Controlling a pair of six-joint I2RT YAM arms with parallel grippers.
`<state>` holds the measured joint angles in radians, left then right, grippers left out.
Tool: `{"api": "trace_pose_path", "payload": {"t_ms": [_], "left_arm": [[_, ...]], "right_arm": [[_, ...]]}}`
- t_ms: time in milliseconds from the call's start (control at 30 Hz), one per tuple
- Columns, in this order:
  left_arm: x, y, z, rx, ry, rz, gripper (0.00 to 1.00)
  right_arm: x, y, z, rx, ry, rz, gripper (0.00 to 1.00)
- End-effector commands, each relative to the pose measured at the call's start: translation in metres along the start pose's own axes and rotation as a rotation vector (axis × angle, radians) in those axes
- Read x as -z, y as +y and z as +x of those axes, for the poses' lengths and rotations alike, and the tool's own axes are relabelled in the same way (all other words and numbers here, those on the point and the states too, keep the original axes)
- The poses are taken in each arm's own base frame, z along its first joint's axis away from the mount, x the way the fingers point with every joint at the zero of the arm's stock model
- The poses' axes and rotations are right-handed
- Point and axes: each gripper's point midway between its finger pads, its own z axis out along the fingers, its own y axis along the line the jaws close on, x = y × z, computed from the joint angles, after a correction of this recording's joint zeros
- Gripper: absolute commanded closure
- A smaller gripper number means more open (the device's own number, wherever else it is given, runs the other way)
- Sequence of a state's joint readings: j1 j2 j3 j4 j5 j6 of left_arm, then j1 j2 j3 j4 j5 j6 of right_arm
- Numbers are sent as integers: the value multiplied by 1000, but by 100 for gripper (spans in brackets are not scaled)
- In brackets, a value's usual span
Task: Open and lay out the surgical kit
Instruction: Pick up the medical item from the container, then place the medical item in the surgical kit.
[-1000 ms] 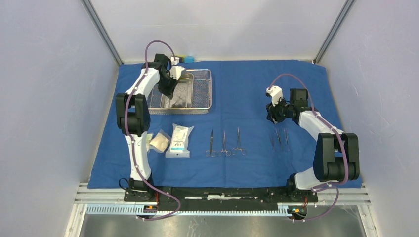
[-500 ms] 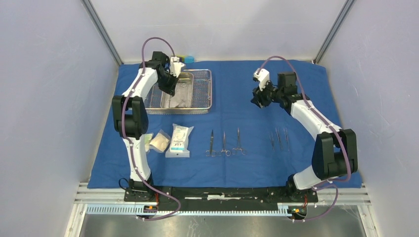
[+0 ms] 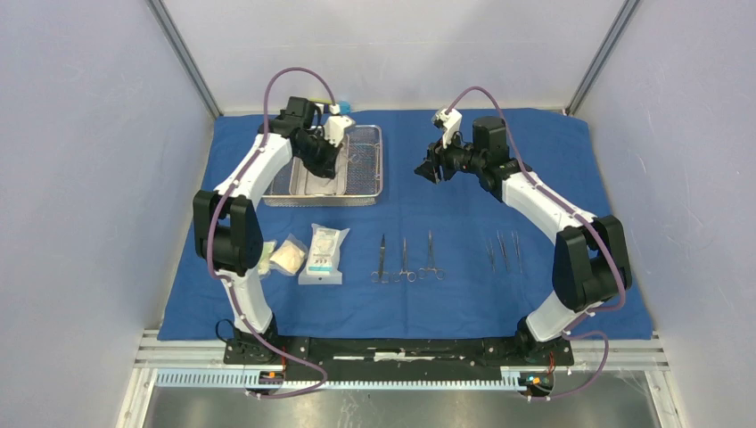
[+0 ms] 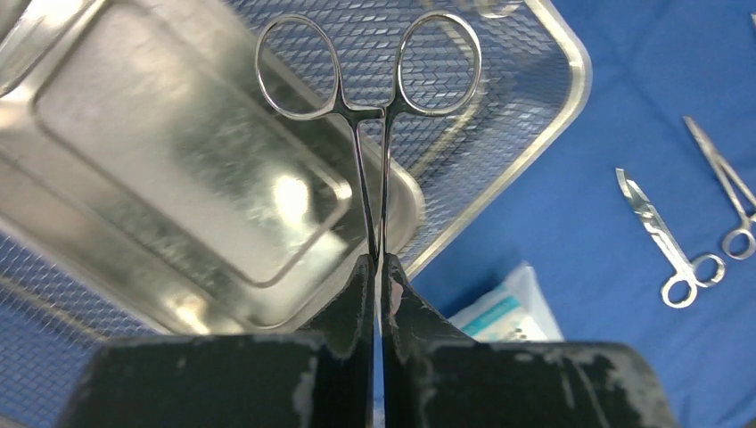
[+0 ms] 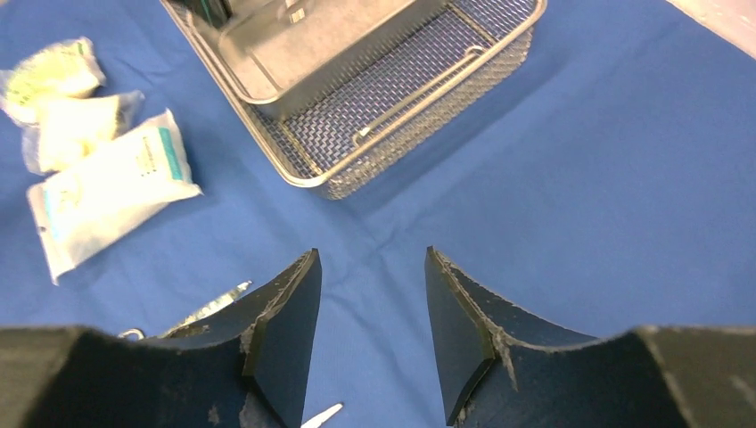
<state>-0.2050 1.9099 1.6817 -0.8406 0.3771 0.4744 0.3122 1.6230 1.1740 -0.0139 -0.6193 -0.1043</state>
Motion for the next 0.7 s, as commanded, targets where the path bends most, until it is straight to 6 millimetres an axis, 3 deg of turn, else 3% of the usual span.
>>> {"api": "trace_pose_path", "payload": {"t_ms": [0,367,500,667], "left_arm": [[13,-44,-24,-118,-90,70,98],[-2,-141,-33,-281,-89,182,98],[-9,-161,-32,-318,-77,194,98],[-16,-172,-29,-354,-65,180,98]], "right_arm": [[-4,12,-32,-55,-104,-43,45],[-5,37,-10,-241,-138,-136,35],[-6,47,4,-311,-135,-183,34],[-4,50,19,-355,-124,-189,32]]}}
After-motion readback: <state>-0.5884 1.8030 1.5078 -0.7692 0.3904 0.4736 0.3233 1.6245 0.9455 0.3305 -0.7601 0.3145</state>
